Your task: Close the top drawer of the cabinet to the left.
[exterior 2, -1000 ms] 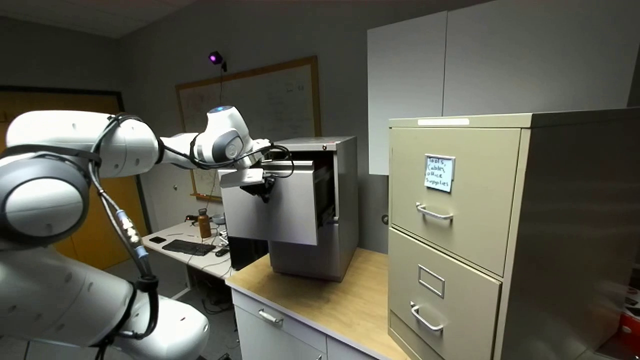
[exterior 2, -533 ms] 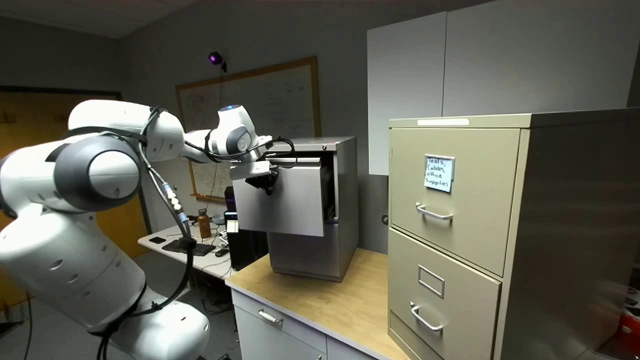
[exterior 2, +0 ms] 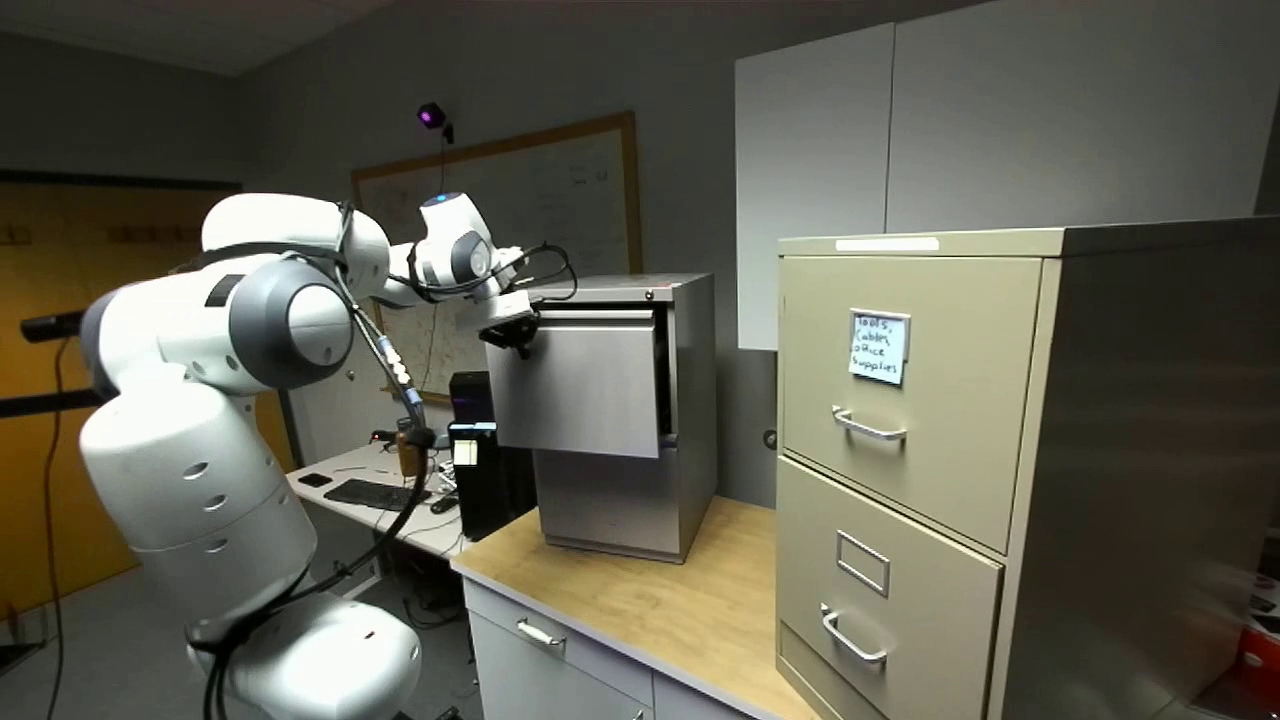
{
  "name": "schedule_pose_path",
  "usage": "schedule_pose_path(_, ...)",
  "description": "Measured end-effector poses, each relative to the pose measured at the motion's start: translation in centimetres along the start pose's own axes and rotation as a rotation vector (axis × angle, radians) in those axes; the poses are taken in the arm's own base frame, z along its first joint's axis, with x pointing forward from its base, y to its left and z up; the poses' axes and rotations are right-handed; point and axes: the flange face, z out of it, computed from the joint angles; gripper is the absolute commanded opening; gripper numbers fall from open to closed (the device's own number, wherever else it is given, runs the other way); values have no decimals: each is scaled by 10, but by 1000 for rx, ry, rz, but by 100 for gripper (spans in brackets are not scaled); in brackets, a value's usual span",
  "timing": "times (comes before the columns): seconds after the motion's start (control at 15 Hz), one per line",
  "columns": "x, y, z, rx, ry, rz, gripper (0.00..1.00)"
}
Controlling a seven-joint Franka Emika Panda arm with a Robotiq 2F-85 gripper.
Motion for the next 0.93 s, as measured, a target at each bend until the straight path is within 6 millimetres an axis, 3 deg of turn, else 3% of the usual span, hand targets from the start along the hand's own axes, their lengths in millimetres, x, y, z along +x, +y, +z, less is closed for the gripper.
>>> schedule_pose_path(0.2,16,-10,11,23,10,-24,0)
schedule_pose_path(0.47,29,-17,45,53,5,-48,0)
schedule_pose_path(0.73,50,-7,83,75,6,-60,0)
schedule_pose_path(0.93,71,4,99,67,16,-74,0)
